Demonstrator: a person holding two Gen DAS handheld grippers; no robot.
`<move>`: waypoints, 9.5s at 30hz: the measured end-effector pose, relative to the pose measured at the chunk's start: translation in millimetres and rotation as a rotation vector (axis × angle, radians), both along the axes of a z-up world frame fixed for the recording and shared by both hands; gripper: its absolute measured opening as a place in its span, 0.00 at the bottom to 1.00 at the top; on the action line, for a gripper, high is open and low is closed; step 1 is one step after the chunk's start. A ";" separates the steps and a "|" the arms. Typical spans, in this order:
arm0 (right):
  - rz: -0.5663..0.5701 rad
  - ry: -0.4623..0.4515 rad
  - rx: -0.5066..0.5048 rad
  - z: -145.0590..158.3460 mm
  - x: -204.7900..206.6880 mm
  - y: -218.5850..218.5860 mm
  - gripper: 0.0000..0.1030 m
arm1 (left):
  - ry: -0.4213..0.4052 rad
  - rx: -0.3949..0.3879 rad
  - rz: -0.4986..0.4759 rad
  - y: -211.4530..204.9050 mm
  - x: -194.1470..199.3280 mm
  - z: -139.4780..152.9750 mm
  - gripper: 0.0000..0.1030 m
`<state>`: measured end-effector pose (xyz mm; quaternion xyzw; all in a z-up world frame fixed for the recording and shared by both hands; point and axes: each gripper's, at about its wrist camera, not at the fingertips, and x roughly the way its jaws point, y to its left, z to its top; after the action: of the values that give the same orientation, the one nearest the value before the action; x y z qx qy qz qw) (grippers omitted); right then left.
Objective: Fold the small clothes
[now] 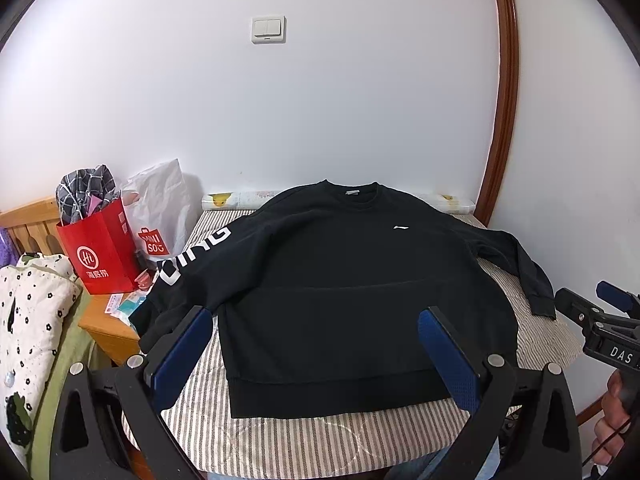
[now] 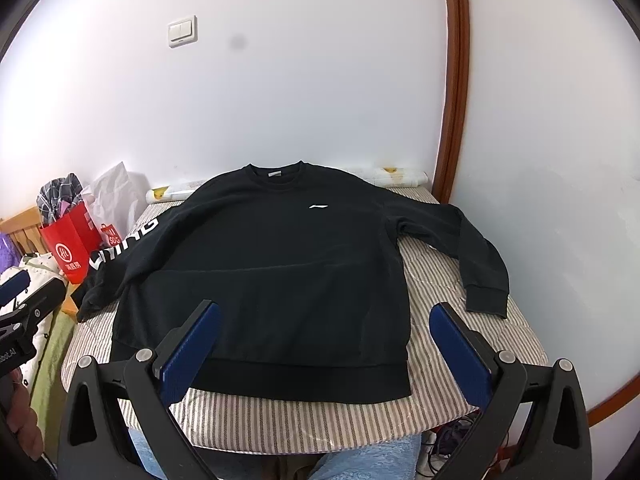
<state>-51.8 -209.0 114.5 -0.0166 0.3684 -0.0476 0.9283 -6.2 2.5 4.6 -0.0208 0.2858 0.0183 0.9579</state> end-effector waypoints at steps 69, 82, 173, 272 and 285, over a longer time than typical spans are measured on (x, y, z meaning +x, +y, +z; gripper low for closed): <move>0.010 -0.033 -0.005 3.7 -8.6 4.1 0.99 | -0.007 -0.009 -0.005 -3.0 6.6 2.6 1.00; 0.052 0.022 -0.024 -32.6 46.9 20.2 0.99 | 0.099 -0.034 0.069 49.6 64.1 -42.2 1.00; -0.040 0.237 0.113 -191.7 84.7 -120.4 0.70 | 0.234 -0.038 0.056 62.1 142.8 -115.1 0.69; -0.076 0.255 0.034 -185.2 259.1 -67.1 0.10 | 0.398 -0.075 0.215 172.4 197.4 -168.8 0.55; 0.257 0.163 0.029 -135.4 355.2 87.9 0.46 | 0.365 -0.043 0.187 188.7 223.1 -158.2 0.52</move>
<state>303.4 -121.1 -20.9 -0.0539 0.4381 0.0788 0.8938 216.9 191.2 -153.6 -0.0638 0.4519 0.1045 0.8836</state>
